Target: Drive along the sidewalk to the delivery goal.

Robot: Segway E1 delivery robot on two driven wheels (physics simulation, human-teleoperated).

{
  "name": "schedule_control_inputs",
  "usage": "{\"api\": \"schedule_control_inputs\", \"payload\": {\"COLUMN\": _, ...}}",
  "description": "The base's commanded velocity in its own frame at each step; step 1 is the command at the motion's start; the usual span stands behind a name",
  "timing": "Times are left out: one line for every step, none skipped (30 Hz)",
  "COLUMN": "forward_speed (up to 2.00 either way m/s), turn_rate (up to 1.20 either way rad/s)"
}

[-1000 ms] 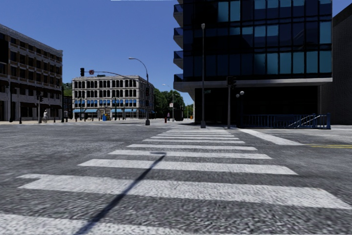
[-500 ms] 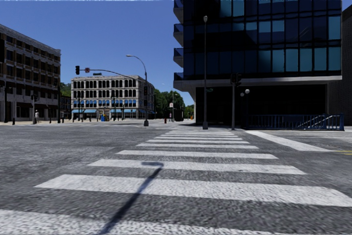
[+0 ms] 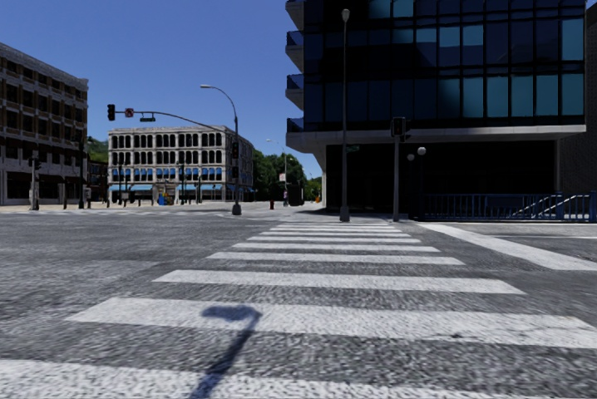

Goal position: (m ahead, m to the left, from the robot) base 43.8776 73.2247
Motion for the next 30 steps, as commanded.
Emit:
{"api": "schedule_control_inputs", "payload": {"forward_speed": 2.00, "turn_rate": -0.27}}
{"api": "schedule_control_inputs", "payload": {"forward_speed": 2.00, "turn_rate": -0.27}}
{"api": "schedule_control_inputs", "payload": {"forward_speed": 2.00, "turn_rate": -0.28}}
{"api": "schedule_control_inputs", "payload": {"forward_speed": 2.00, "turn_rate": -0.28}}
{"api": "schedule_control_inputs", "payload": {"forward_speed": 2.00, "turn_rate": -0.28}}
{"api": "schedule_control_inputs", "payload": {"forward_speed": 2.00, "turn_rate": -0.29}}
{"api": "schedule_control_inputs", "payload": {"forward_speed": 2.00, "turn_rate": -0.29}}
{"api": "schedule_control_inputs", "payload": {"forward_speed": 2.00, "turn_rate": -0.29}}
{"api": "schedule_control_inputs", "payload": {"forward_speed": 2.00, "turn_rate": -0.29}}
{"api": "schedule_control_inputs", "payload": {"forward_speed": 2.00, "turn_rate": -0.29}}
{"api": "schedule_control_inputs", "payload": {"forward_speed": 2.00, "turn_rate": -0.29}}
{"api": "schedule_control_inputs", "payload": {"forward_speed": 2.00, "turn_rate": -0.29}}
{"api": "schedule_control_inputs", "payload": {"forward_speed": 2.00, "turn_rate": -0.29}}
{"api": "schedule_control_inputs", "payload": {"forward_speed": 2.00, "turn_rate": -0.29}}
{"api": "schedule_control_inputs", "payload": {"forward_speed": 2.00, "turn_rate": -0.29}}
{"api": "schedule_control_inputs", "payload": {"forward_speed": 2.00, "turn_rate": -0.29}}
{"api": "schedule_control_inputs", "payload": {"forward_speed": 2.00, "turn_rate": -0.29}}
{"api": "schedule_control_inputs", "payload": {"forward_speed": 2.00, "turn_rate": -0.29}}
{"api": "schedule_control_inputs", "payload": {"forward_speed": 2.00, "turn_rate": -0.29}}
{"api": "schedule_control_inputs", "payload": {"forward_speed": 2.00, "turn_rate": -0.29}}
{"api": "schedule_control_inputs", "payload": {"forward_speed": 2.00, "turn_rate": -0.21}}
{"api": "schedule_control_inputs", "payload": {"forward_speed": 2.00, "turn_rate": 0.00}}
{"api": "schedule_control_inputs", "payload": {"forward_speed": 2.00, "turn_rate": 0.00}}
{"api": "schedule_control_inputs", "payload": {"forward_speed": 2.00, "turn_rate": 0.00}}
{"api": "schedule_control_inputs", "payload": {"forward_speed": 2.00, "turn_rate": 0.00}}
{"api": "schedule_control_inputs", "payload": {"forward_speed": 2.00, "turn_rate": 0.00}}
{"api": "schedule_control_inputs", "payload": {"forward_speed": 2.00, "turn_rate": 0.00}}
{"api": "schedule_control_inputs", "payload": {"forward_speed": 2.00, "turn_rate": 0.00}}
{"api": "schedule_control_inputs", "payload": {"forward_speed": 2.00, "turn_rate": 0.00}}
{"api": "schedule_control_inputs", "payload": {"forward_speed": 2.00, "turn_rate": 0.00}}
